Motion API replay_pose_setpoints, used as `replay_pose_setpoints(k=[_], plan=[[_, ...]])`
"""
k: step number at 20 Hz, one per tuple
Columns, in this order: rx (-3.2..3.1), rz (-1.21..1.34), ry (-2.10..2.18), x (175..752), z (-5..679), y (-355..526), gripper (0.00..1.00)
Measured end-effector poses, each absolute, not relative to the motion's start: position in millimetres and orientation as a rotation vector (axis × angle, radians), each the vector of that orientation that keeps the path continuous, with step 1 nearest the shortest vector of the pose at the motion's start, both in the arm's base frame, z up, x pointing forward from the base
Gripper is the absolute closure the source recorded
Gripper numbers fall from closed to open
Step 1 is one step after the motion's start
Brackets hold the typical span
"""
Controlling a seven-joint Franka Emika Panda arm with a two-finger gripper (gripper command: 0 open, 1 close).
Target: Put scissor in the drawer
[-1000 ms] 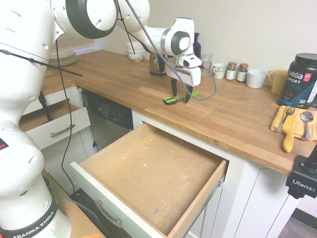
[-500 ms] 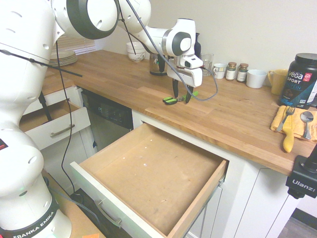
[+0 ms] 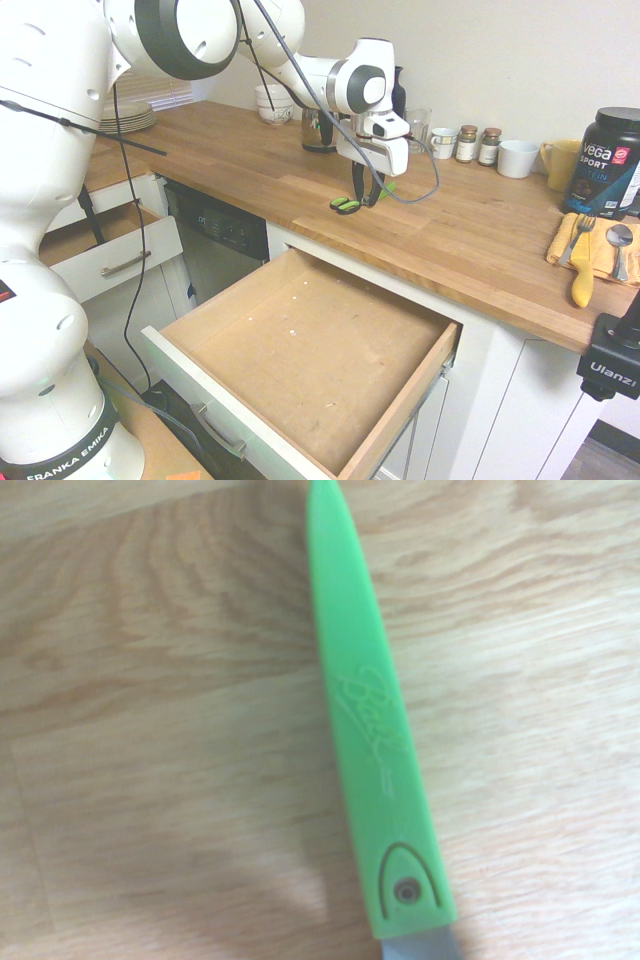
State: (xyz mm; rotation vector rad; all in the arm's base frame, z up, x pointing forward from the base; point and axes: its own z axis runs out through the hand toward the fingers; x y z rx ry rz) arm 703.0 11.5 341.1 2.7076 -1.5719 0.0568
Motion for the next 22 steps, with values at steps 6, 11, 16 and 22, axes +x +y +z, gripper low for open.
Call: replay_pose_setpoints(k=[6,11,16,22], plan=[[2.707,0.049,-1.573,707,342,12,1.0],[2.705,0.046,-1.571,716,343,8,1.0],[2.712,0.061,-1.565,731,349,10,1.0],[2.725,0.084,-1.556,741,362,17,1.0]])
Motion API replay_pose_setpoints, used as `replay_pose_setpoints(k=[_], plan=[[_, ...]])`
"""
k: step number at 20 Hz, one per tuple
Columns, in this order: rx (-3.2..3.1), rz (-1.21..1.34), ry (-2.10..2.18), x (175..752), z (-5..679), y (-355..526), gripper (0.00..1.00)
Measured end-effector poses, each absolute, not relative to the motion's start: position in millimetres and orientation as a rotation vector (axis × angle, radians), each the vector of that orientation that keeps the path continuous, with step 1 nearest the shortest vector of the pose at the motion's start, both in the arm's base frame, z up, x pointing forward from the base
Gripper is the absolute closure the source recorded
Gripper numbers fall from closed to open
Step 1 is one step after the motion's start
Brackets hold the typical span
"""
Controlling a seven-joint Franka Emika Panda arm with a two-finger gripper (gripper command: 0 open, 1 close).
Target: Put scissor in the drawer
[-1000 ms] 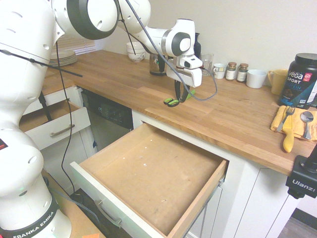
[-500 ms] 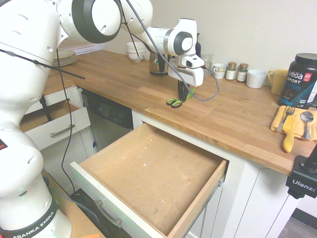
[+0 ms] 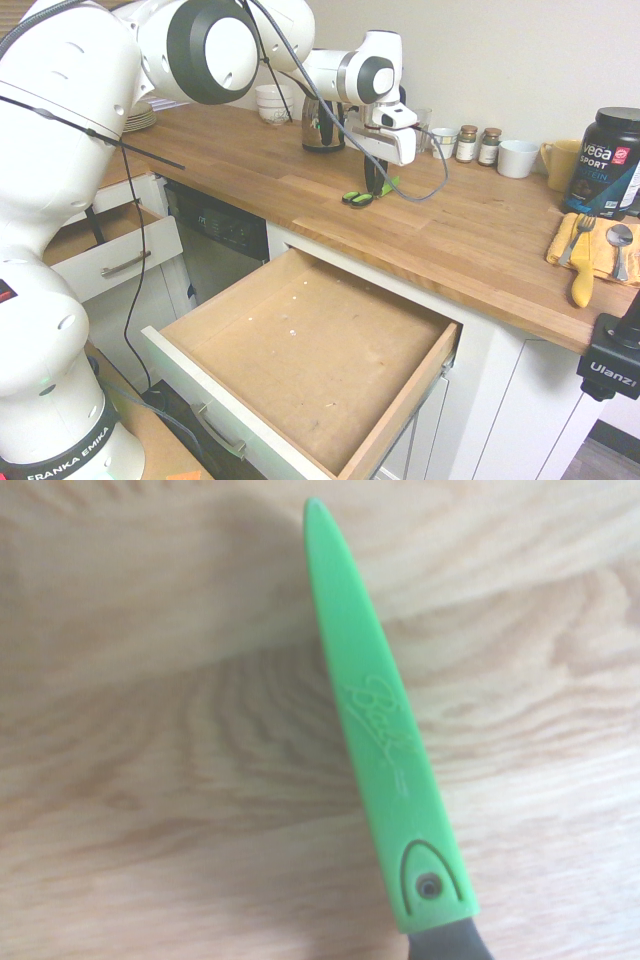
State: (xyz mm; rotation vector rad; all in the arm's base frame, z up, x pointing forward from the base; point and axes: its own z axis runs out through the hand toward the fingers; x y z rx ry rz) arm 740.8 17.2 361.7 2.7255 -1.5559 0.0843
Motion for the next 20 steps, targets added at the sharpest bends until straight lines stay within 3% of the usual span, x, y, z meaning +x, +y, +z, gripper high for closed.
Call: replay_pose_setpoints(k=[11,20], plan=[[2.767,0.174,-1.552,740,410,29,1.0],[2.82,0.175,-1.506,667,456,49,1.0]])
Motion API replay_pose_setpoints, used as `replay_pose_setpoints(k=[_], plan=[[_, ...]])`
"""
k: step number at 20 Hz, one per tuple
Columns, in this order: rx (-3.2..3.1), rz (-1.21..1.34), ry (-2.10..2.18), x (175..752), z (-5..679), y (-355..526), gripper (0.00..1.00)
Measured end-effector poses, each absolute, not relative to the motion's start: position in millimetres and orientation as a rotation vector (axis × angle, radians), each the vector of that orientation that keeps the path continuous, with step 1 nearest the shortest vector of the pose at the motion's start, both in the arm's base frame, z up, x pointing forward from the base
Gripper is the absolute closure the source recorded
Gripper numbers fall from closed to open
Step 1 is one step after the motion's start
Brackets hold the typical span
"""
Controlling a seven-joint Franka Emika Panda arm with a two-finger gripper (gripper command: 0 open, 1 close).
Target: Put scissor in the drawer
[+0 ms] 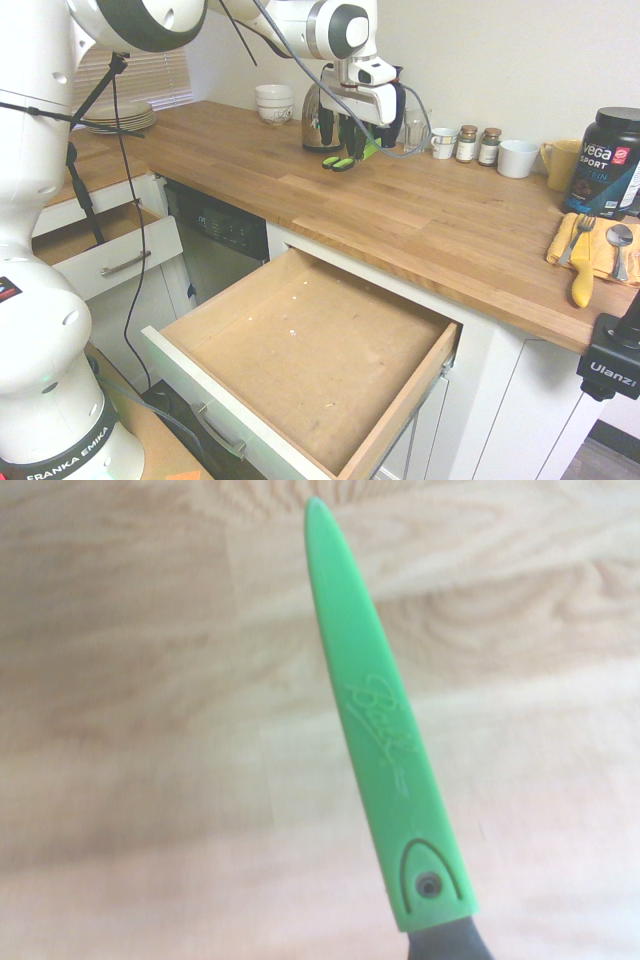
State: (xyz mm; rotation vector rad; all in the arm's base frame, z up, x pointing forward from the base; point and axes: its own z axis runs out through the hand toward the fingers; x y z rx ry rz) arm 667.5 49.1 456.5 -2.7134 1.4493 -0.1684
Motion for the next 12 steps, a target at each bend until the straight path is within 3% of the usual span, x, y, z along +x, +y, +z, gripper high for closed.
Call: replay_pose_setpoints(k=[12], plan=[[-2.719,-0.155,1.423,535,415,52,1.0]])
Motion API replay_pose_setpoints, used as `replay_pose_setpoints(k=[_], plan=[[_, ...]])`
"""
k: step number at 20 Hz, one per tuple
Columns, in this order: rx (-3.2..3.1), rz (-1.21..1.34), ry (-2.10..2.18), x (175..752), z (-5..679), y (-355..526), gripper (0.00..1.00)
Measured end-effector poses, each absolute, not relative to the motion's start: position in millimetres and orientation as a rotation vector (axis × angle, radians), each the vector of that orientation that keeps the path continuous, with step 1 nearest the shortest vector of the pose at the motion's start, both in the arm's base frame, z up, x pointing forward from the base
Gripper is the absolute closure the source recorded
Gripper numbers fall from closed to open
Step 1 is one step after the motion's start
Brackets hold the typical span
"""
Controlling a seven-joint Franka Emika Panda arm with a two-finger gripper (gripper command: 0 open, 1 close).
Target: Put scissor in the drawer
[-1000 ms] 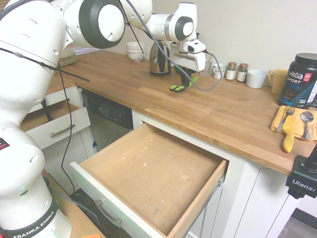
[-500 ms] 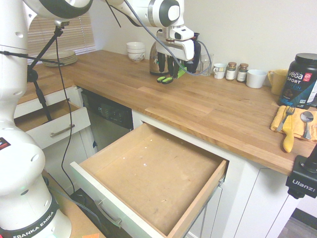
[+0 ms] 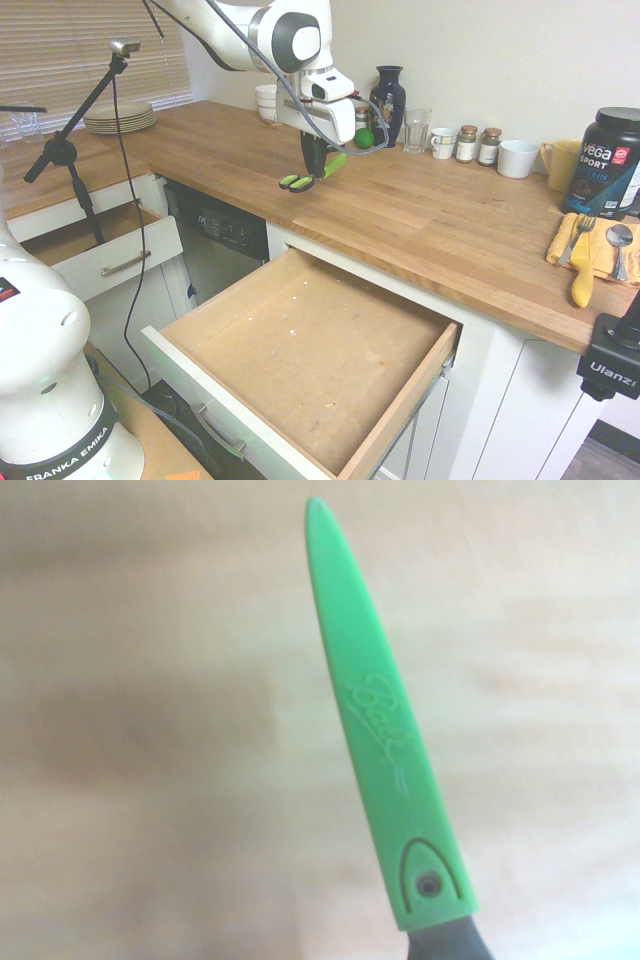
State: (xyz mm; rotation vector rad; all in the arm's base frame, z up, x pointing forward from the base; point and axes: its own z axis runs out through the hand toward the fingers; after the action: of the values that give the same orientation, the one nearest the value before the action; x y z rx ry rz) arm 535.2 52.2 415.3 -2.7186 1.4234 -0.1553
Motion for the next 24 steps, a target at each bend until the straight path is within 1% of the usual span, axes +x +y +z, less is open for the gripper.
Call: replay_pose_setpoints(k=[7,11,17,20,24], plan=[[-2.676,-0.15,1.482,436,377,9,1.0],[-2.674,-0.157,1.468,392,375,-28,1.0],[-2.691,-0.129,1.442,375,379,-92,1.0],[-2.715,-0.086,1.422,374,367,-96,1.0],[-2.746,-0.008,1.411,369,333,-93,1.0]])
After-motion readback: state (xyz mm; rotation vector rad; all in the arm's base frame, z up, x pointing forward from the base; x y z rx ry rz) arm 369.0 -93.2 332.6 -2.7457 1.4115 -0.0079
